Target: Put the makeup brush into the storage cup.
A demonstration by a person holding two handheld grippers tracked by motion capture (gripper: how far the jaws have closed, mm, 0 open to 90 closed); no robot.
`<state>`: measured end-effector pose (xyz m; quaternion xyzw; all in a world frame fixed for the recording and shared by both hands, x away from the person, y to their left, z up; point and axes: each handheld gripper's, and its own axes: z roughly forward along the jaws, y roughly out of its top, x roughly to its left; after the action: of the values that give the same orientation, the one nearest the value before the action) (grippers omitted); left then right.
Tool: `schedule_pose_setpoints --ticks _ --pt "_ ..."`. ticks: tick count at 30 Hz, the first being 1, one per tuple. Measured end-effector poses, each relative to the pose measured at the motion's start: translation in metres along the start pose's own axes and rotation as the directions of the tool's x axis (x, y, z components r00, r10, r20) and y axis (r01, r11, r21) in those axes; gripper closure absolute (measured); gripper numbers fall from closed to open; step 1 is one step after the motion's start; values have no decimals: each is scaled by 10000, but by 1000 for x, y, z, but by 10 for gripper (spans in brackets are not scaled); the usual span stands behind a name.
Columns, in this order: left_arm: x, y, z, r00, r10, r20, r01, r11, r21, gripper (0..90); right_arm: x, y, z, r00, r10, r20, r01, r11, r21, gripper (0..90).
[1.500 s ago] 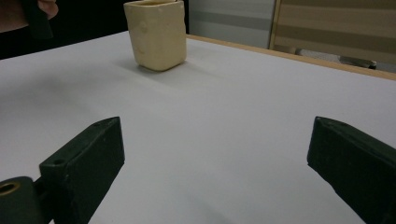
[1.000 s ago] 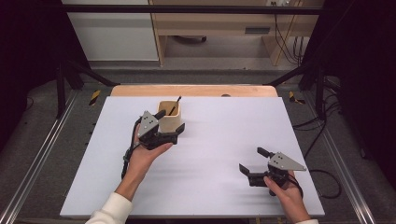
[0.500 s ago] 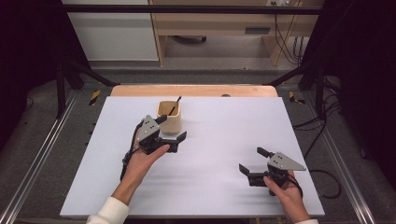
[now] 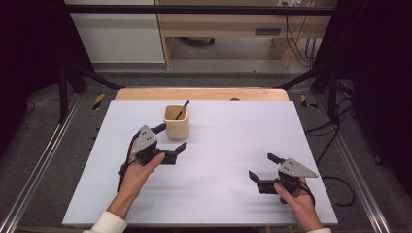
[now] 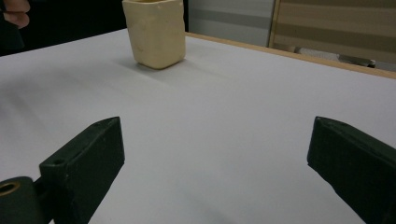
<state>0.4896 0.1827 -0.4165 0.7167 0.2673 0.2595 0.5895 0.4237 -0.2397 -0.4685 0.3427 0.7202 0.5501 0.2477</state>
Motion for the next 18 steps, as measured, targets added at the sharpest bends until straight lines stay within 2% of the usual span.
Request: schedule_pose_setpoints --ticks 10,18 --pt "10 -10 -21 9999 73 -141 -72 9999 96 18 0 0 -1 10000 -74 55 75 10000 -43 44" --pt "16 -17 -38 9996 -121 -238 121 9999 9 16 0 0 -1 9994 -338 92 339 9994 -111 45"
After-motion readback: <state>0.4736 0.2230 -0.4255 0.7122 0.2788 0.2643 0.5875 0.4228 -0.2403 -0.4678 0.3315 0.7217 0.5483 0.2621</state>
